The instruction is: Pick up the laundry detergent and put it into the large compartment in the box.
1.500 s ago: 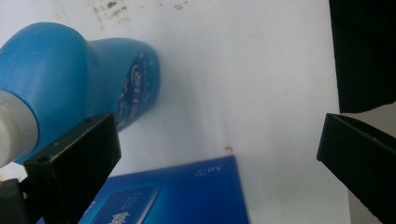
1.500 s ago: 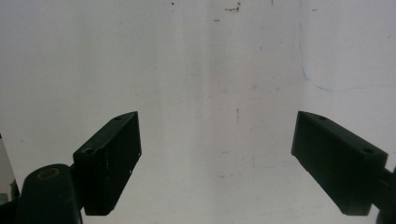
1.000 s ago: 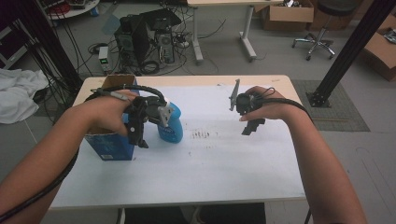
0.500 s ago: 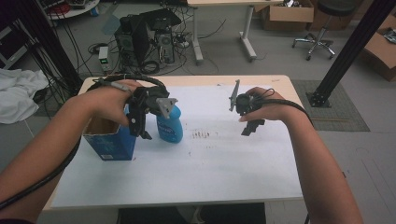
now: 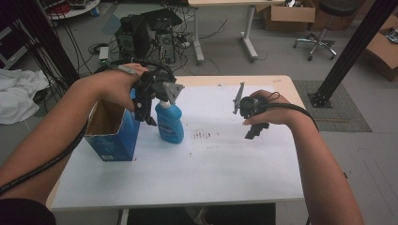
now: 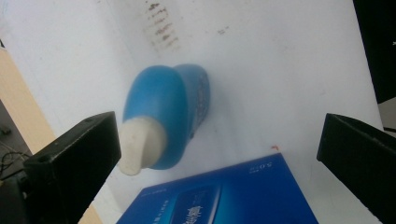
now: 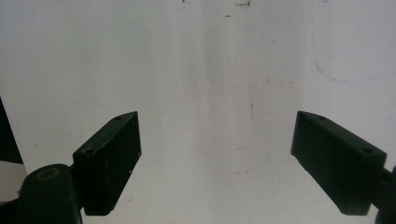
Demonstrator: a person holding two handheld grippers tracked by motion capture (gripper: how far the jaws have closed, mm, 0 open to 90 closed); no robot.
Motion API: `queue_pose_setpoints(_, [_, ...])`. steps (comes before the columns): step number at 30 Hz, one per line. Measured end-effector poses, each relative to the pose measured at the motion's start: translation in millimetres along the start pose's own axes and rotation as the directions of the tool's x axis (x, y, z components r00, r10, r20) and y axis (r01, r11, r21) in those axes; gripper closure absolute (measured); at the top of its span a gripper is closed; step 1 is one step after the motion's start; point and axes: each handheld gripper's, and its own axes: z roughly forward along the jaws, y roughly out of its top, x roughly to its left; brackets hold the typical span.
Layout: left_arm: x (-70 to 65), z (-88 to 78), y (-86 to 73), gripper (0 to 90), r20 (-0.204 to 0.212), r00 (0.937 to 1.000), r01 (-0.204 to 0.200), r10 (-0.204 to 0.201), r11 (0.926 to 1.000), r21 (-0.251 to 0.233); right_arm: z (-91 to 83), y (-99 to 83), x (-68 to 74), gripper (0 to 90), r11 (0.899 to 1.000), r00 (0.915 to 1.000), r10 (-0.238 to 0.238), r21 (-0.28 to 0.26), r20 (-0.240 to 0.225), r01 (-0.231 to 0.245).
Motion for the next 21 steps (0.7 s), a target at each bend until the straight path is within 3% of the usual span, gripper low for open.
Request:
queue_pose_setpoints(11, [23.2,1.1,-4.7,0.1,0.034,0.9993,-0.014,0.013,0.9995,0.028,-4.6,-6.1,2.5,16.1,0.999,0.9993,0.038,-0.018,0.003,-0.038])
queue_pose_setpoints(21, [43.8,16.6,-16.4,0.1,0.050,0.9987,-0.015,0.015,0.9999,-0.009,-2.2,-4.9,7.2,16.3,0.999,0.9987,0.048,-0.018,0.018,-0.048])
